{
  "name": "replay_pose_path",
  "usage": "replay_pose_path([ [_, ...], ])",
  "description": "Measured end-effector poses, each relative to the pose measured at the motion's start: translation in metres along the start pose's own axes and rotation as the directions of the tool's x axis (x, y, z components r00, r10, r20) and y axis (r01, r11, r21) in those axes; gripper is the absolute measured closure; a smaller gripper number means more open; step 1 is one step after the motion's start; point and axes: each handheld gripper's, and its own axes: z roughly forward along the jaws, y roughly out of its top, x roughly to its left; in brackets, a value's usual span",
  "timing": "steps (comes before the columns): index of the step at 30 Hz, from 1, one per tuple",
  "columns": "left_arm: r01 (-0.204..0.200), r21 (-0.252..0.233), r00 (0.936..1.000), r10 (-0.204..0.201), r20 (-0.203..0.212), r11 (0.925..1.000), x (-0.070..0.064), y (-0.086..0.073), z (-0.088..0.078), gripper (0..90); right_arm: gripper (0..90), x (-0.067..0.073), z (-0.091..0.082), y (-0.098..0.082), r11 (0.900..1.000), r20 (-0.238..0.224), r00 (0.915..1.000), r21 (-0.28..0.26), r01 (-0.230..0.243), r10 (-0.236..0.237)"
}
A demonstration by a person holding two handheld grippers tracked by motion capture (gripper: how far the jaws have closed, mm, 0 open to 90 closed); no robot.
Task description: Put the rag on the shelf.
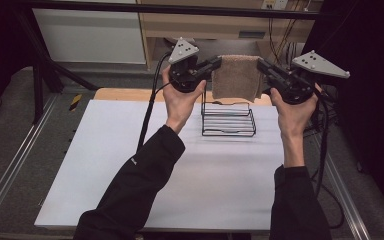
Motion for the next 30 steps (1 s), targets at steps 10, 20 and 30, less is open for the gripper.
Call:
replay_pose_path([
  [10, -0.006, -0.021, 0.9998, 0.006, -0.021, 0.9998, 0.004, 0.011, 0.005, 85.5, 86.1, -0.004, 0.009, 0.009, 1.000, 0.004, 1.0000, -0.020, -0.003, 0.003],
  [20, -0.021, -0.036, 0.9993, 0.019, -0.033, 0.9991, 0.006, 0.020, 0.013, 85.5, 86.2, -0.012, 0.015, 0.017, 0.999, 0.007, 1.0000, -0.040, -0.001, 0.001],
  [30, -0.015, -0.025, 0.9986, 0.014, -0.051, 0.9996, 0.015, 0.024, 0.027, 85.5, 86.1, -0.021, 0.028, 0.020, 0.999, 0.016, 0.9998, -0.034, 0.012, -0.012],
])
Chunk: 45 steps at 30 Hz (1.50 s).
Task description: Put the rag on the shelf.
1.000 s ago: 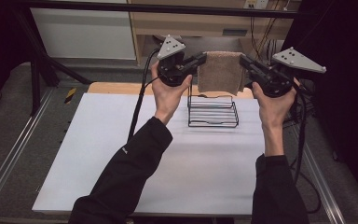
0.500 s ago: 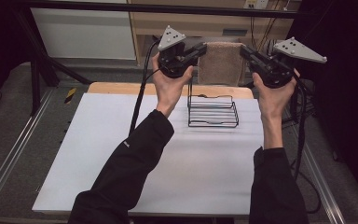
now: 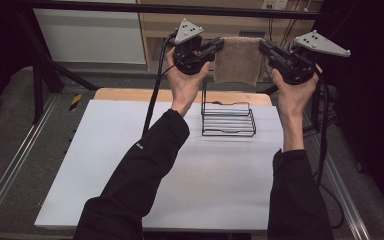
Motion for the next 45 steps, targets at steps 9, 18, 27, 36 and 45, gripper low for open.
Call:
replay_pose_path([
  [9, -0.016, 0.009, 0.9997, 0.017, -0.018, 0.9998, 0.007, -0.001, 0.012, 85.5, 86.1, -0.009, 0.013, -0.004, 1.000, 0.008, 0.9998, 0.002, -0.019, 0.019],
  [18, -0.023, 0.019, 0.9991, 0.024, -0.035, 0.9996, 0.014, -0.004, 0.023, 85.5, 86.1, -0.017, 0.025, -0.011, 1.000, 0.017, 0.9998, 0.018, -0.015, 0.014],
  [27, 0.000, 0.044, 0.9989, 0.002, -0.047, 0.9990, 0.022, -0.011, 0.035, 85.5, 86.1, -0.023, 0.038, -0.017, 0.999, 0.023, 0.9995, 0.046, -0.023, 0.022],
  [36, -0.014, 0.076, 0.9989, 0.018, -0.044, 0.9970, 0.024, -0.021, 0.039, 85.5, 86.1, -0.027, 0.044, -0.028, 0.997, 0.020, 0.9996, 0.079, -0.023, 0.022],
  [45, -0.049, 0.101, 0.9986, 0.051, -0.016, 0.9937, 0.017, -0.037, 0.032, 85.4, 86.0, -0.027, 0.038, -0.041, 0.994, 0.007, 0.9997, 0.108, -0.025, 0.024],
])
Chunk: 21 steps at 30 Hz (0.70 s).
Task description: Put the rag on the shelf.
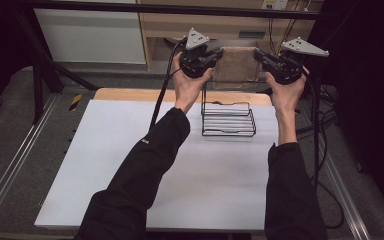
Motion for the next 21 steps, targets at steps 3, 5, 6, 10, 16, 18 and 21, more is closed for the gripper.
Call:
replay_pose_path([
  [3, -0.003, 0.017, 1.0000, 0.003, 0.002, 0.9999, -0.002, -0.005, 0.000, 85.5, 86.0, 0.000, -0.001, -0.006, 1.000, -0.004, 1.0000, 0.018, 0.001, -0.001],
  [5, -0.002, 0.022, 1.0000, 0.002, 0.006, 0.9998, -0.003, -0.008, -0.001, 85.4, 85.9, 0.001, -0.002, -0.009, 1.000, -0.006, 1.0000, 0.023, 0.002, -0.001],
  [6, -0.004, 0.028, 1.0000, 0.003, 0.008, 0.9996, -0.004, -0.009, 0.000, 85.4, 85.9, 0.001, -0.003, -0.011, 1.000, -0.007, 1.0000, 0.026, 0.002, -0.001],
  [10, -0.010, 0.036, 0.9998, 0.009, 0.018, 0.9993, -0.008, -0.014, 0.000, 85.4, 85.9, 0.000, -0.006, -0.017, 0.999, -0.005, 1.0000, 0.037, 0.001, 0.000],
  [16, -0.006, 0.036, 0.9996, 0.005, 0.029, 0.9993, -0.010, -0.019, 0.001, 85.4, 85.9, -0.001, -0.009, -0.021, 0.999, -0.004, 0.9999, 0.039, 0.011, -0.011],
  [18, -0.004, 0.039, 0.9994, 0.003, 0.034, 0.9992, -0.010, -0.021, 0.001, 85.4, 85.9, -0.002, -0.009, -0.022, 0.999, -0.005, 0.9999, 0.038, 0.013, -0.013],
  [21, -0.006, 0.037, 0.9991, 0.004, 0.041, 0.9993, -0.011, -0.022, -0.001, 85.4, 85.9, 0.000, -0.011, -0.023, 0.999, -0.006, 0.9997, 0.041, 0.022, -0.022],
])
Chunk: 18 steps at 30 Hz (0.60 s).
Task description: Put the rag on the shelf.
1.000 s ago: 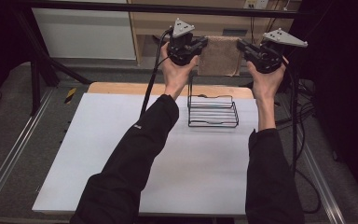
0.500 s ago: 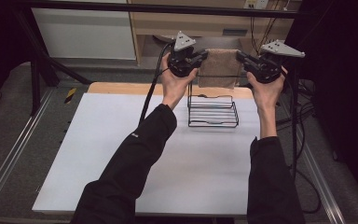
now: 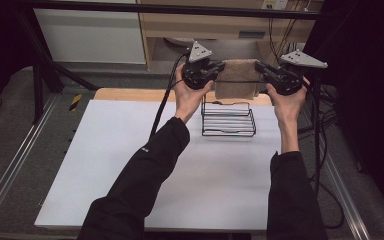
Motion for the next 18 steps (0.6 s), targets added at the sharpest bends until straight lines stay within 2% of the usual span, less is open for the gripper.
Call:
replay_pose_path([
  [9, -0.003, 0.009, 0.9996, 0.003, 0.028, 1.0000, -0.004, -0.003, -0.006, 85.3, 85.6, 0.004, -0.010, -0.004, 1.000, -0.011, 0.9999, 0.003, 0.004, -0.004],
  [18, -0.006, 0.049, 0.9983, 0.003, 0.058, 0.9988, -0.010, -0.009, -0.011, 84.7, 85.3, 0.008, -0.020, -0.013, 1.000, -0.032, 0.9995, 0.024, -0.002, 0.003],
])
